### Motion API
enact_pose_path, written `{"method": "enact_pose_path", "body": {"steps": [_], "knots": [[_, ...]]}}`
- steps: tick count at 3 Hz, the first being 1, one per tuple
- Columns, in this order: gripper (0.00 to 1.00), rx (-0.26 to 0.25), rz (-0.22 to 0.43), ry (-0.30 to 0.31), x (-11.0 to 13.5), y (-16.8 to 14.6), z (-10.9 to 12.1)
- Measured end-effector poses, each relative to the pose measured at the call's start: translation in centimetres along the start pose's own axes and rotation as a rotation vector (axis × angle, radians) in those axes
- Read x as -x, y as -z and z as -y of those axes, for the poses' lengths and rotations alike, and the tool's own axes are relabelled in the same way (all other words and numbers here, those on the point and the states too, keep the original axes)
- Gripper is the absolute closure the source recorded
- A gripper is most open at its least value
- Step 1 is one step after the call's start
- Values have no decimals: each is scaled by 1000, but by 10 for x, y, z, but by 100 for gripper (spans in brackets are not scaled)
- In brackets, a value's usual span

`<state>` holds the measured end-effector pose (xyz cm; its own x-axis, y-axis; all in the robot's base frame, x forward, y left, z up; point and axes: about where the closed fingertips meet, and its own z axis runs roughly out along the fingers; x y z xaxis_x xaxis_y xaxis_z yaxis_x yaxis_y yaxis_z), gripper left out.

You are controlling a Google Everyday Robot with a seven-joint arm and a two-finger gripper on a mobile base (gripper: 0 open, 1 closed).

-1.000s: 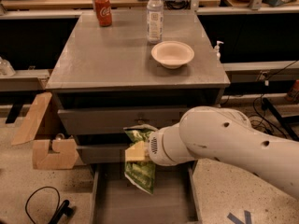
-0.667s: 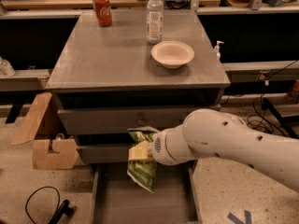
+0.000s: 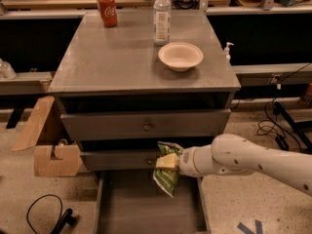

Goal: Place green jalapeno chip bag into bottom drawer

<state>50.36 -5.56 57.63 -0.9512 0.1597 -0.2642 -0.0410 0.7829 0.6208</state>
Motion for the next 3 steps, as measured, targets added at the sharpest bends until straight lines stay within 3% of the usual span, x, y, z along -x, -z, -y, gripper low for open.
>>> {"method": "enact_pose_path", "body": {"steps": [1, 2, 3], "knots": [[100, 35, -31, -52, -2, -43, 52], [100, 84, -93, -105, -25, -104, 112], [100, 117, -141, -151, -44, -145, 143]]}}
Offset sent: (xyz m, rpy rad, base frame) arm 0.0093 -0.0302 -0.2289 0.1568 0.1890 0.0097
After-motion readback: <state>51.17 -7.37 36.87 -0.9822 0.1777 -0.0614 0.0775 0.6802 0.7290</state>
